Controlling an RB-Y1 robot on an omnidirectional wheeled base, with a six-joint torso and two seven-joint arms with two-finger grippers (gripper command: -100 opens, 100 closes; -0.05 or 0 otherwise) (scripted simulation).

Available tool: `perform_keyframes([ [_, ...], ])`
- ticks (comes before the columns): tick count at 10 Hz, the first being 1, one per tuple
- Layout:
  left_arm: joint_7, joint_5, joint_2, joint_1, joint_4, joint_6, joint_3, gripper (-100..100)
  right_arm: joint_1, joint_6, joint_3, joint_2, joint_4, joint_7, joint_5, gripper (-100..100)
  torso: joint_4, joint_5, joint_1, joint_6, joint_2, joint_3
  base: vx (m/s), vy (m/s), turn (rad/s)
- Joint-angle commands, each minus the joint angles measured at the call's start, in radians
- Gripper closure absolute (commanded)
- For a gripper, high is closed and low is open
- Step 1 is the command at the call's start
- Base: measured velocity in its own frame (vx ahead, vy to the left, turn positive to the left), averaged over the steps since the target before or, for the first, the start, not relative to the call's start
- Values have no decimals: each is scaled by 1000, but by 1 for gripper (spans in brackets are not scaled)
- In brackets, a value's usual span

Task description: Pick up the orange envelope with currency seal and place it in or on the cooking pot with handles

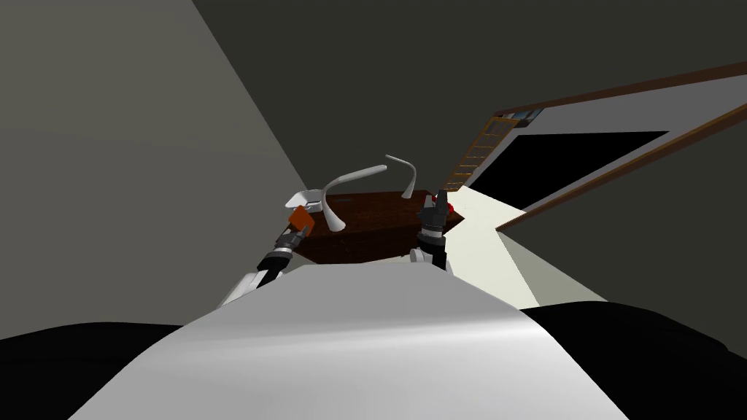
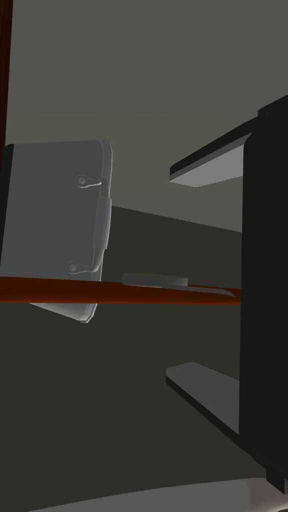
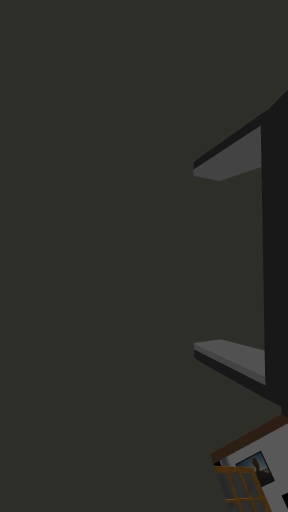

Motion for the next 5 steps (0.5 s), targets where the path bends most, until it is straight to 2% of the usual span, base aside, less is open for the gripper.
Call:
perform_keyframes([
  [1,0,0,0,0,0,0,0,-100,0,0,0,0,0,0,0,0,0,0,0,0,0,0,7,-41,19],
  [2,-5,-2,0,1,2,0,1,0,0,0,0,0,0,0,0,0,0,1,3,0,0,0,1,-8,-1],
  [3,-5,-2,0,1,1,0,1,-100,0,0,0,0,0,0,0,0,0,1,5,0,1,0,0,0,0],
  [4,-5,-2,0,1,1,0,1,100,0,0,0,0,0,0,0,0,0,1,6,0,1,1,0,0,0],
  [5,-5,-2,0,1,1,0,1,100,0,0,0,0,0,0,0,0,0,1,7,0,1,1,0,0,0],
])
